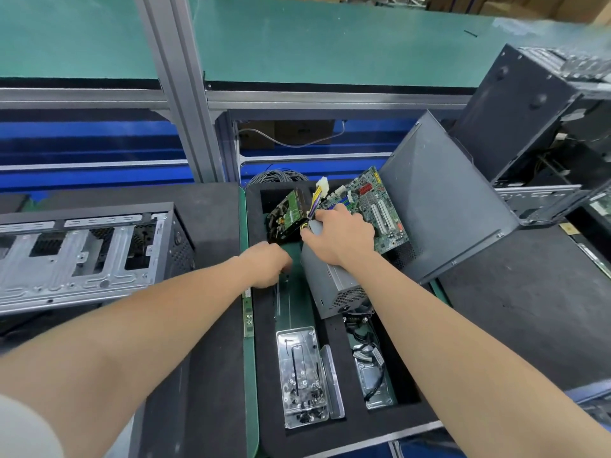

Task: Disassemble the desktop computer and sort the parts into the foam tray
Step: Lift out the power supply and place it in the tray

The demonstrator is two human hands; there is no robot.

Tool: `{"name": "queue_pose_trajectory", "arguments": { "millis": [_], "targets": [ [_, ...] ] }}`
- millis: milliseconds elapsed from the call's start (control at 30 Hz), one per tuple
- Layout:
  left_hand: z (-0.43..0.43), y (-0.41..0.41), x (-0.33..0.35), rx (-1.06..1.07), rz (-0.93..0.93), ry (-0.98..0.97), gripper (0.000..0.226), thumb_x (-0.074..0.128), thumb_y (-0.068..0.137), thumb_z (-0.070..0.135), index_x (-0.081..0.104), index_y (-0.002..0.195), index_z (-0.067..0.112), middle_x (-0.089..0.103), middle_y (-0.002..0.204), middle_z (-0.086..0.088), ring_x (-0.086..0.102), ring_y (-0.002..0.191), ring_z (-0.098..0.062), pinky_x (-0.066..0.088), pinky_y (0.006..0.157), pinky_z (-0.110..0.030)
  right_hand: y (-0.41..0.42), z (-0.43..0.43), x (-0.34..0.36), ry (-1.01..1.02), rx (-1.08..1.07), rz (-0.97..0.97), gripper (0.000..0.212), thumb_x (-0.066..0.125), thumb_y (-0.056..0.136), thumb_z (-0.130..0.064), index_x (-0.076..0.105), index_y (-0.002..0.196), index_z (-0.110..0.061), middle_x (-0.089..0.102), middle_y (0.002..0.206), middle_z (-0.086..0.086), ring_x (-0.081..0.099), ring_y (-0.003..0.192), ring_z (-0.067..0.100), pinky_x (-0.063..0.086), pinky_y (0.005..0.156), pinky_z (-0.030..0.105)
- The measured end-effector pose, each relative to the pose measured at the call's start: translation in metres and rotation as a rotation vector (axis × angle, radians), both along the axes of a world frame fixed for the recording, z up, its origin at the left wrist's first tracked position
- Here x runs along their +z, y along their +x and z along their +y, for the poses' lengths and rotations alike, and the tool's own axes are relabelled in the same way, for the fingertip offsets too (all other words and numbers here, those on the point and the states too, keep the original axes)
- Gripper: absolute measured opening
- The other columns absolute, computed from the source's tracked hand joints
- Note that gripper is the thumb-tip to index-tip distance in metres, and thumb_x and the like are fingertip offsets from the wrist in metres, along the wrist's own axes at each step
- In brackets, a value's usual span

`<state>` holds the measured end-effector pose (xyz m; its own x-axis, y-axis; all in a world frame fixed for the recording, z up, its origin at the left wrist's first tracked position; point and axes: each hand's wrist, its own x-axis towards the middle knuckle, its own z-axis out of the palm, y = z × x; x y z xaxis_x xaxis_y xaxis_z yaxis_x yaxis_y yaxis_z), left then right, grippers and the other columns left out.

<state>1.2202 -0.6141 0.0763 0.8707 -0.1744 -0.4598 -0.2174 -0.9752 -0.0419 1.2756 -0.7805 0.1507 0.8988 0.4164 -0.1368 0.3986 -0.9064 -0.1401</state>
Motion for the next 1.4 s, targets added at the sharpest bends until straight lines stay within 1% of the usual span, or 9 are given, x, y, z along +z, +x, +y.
{"name": "queue_pose_trajectory", "arguments": {
  "millis": [133, 233, 367, 467, 733, 1033, 1167, 1300, 1400],
  "targets": [
    [-0.037, -0.002, -0.040, -0.123, 0.141, 0.281, 0.045, 0.051, 0.096, 0.021, 0.056, 0.140, 0.017, 0.054, 0.146, -0.012, 0.056, 0.129, -0.030, 0.045, 0.105, -0.043, 0.004, -0.003, -0.004, 0.009, -0.003, -0.005, 0.058, 0.045, 0.096, -0.068, 0.056, 0.143, -0.036, 0.051, 0.136, 0.005, 0.053, 0.121, 0.041, 0.036, 0.076, 0.043],
    [-0.049, 0.000, -0.063, -0.093, 0.165, 0.411, 0.071, 0.050, 0.099, 0.033, 0.022, 0.162, 0.017, 0.014, 0.169, -0.016, 0.028, 0.151, -0.032, 0.025, 0.119, -0.047, 0.006, -0.005, -0.006, 0.018, -0.008, -0.012, 0.058, 0.044, 0.096, -0.069, 0.057, 0.142, -0.036, 0.052, 0.135, 0.005, 0.054, 0.119, 0.040, 0.036, 0.074, 0.043],
    [-0.054, 0.002, -0.074, -0.022, 0.155, 0.422, 0.080, 0.044, 0.101, 0.035, 0.000, 0.163, 0.009, -0.002, 0.171, -0.014, 0.015, 0.156, -0.030, 0.019, 0.122, -0.046, 0.004, -0.002, -0.006, 0.009, -0.012, -0.011, 0.056, 0.045, 0.096, -0.069, 0.058, 0.139, -0.037, 0.053, 0.133, 0.006, 0.054, 0.117, 0.041, 0.036, 0.074, 0.042],
    [-0.055, -0.002, -0.075, -0.056, 0.203, 0.528, 0.067, 0.038, 0.105, 0.039, 0.016, 0.163, 0.014, 0.010, 0.170, -0.013, 0.010, 0.157, -0.033, 0.014, 0.124, -0.049, 0.001, 0.002, -0.004, 0.000, -0.006, -0.004, 0.050, 0.046, 0.096, -0.067, 0.060, 0.134, -0.037, 0.053, 0.130, 0.005, 0.054, 0.114, 0.041, 0.035, 0.073, 0.042],
    [-0.066, -0.016, -0.067, -0.109, 0.232, 0.631, 0.046, 0.037, 0.106, 0.037, 0.052, 0.147, 0.024, 0.054, 0.147, -0.002, 0.041, 0.142, -0.033, 0.018, 0.120, -0.054, 0.001, 0.002, -0.003, 0.000, -0.005, 0.000, 0.053, 0.045, 0.098, -0.066, 0.057, 0.140, -0.037, 0.052, 0.134, 0.005, 0.054, 0.116, 0.041, 0.035, 0.074, 0.042],
    [-0.065, -0.026, -0.052, -0.157, 0.183, 0.566, 0.045, 0.041, 0.106, 0.036, 0.051, 0.147, 0.023, 0.051, 0.151, -0.003, 0.039, 0.143, -0.031, 0.018, 0.121, -0.051, -0.002, 0.004, 0.001, 0.003, 0.009, 0.002, 0.048, 0.047, 0.097, -0.064, 0.062, 0.131, -0.033, 0.053, 0.129, 0.005, 0.054, 0.114, 0.042, 0.038, 0.075, 0.042],
    [-0.053, -0.023, -0.027, -0.015, 0.124, 0.239, 0.033, 0.047, 0.100, 0.021, 0.060, 0.129, 0.012, 0.061, 0.133, -0.010, 0.058, 0.122, -0.030, 0.042, 0.102, -0.037, 0.000, 0.007, 0.005, 0.031, 0.016, 0.019, 0.040, 0.051, 0.096, -0.061, 0.066, 0.117, -0.030, 0.054, 0.121, 0.004, 0.057, 0.110, 0.042, 0.044, 0.076, 0.041],
    [-0.031, -0.003, 0.021, 0.409, 0.063, -0.233, 0.011, 0.045, 0.094, 0.010, 0.055, 0.087, 0.008, 0.062, 0.109, -0.017, 0.062, 0.087, -0.030, 0.050, 0.069, -0.035, 0.001, 0.018, 0.009, 0.073, 0.028, 0.019, 0.041, 0.053, 0.095, -0.061, 0.066, 0.114, -0.027, 0.052, 0.119, 0.004, 0.058, 0.111, 0.043, 0.044, 0.079, 0.043],
    [-0.006, 0.006, 0.040, 0.806, -0.053, -0.612, 0.016, 0.049, 0.090, 0.007, 0.058, 0.078, 0.003, 0.069, 0.088, -0.018, 0.071, 0.072, -0.033, 0.061, 0.066, -0.039, 0.002, 0.030, 0.016, 0.123, 0.020, 0.015, 0.039, 0.053, 0.094, -0.062, 0.065, 0.109, -0.027, 0.052, 0.121, 0.004, 0.060, 0.109, 0.043, 0.047, 0.084, 0.045]
  ]
}}
